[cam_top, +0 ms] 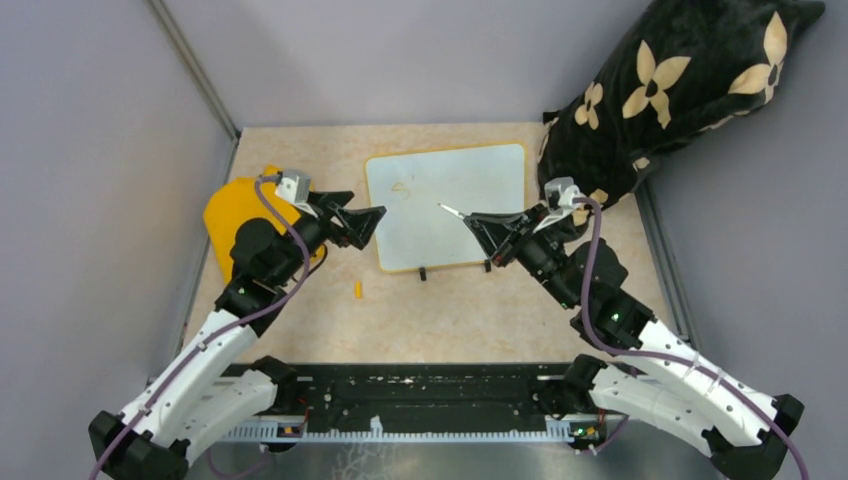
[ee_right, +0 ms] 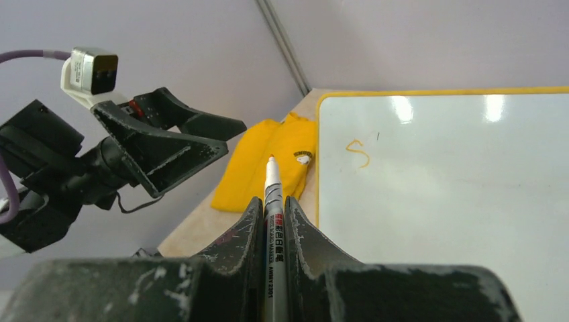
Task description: Write a sentence on the whiteboard
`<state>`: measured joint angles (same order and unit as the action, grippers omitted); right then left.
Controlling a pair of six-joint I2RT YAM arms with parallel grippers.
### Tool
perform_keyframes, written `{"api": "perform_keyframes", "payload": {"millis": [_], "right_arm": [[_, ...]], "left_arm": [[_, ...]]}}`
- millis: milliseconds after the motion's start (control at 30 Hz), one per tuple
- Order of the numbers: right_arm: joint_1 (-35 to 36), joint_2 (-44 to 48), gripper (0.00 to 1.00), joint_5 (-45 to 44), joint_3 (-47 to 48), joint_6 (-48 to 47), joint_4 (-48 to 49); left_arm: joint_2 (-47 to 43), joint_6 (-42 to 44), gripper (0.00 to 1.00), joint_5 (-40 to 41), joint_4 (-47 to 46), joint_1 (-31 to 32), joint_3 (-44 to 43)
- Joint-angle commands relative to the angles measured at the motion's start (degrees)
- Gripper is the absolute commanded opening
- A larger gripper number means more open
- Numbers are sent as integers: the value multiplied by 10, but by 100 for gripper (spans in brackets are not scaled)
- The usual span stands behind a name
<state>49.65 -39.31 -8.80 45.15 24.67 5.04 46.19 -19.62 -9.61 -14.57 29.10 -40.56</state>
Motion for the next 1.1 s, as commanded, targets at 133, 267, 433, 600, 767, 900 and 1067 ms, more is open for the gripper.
{"api": "perform_keyframes", "payload": {"millis": [133,267,433,600,767,900,1067], "right_arm": [[-18,2,0,61,-19,-36,73],[-49,-20,0,70,-8,-21,37],[-49,-24,0,29,-2,-29,6],[-48,-22,0,19,-4,-38,-5],[-48,-14,0,30,-13,-44,8],[-49,-8,0,35,-17,-48,10],[-48,1,0,38,-24,-58,9]], "left_arm": [[17,93,99,57,60,-4,12],[29,115,99,40,65,-10,22],[63,40,99,-61,50,-87,33],[122,-74,99,-263,-89,-175,60],[208,-92,99,-369,-166,-197,33],[251,-64,99,-392,-181,-221,23],[276,-85,99,-325,-178,-241,17]]}}
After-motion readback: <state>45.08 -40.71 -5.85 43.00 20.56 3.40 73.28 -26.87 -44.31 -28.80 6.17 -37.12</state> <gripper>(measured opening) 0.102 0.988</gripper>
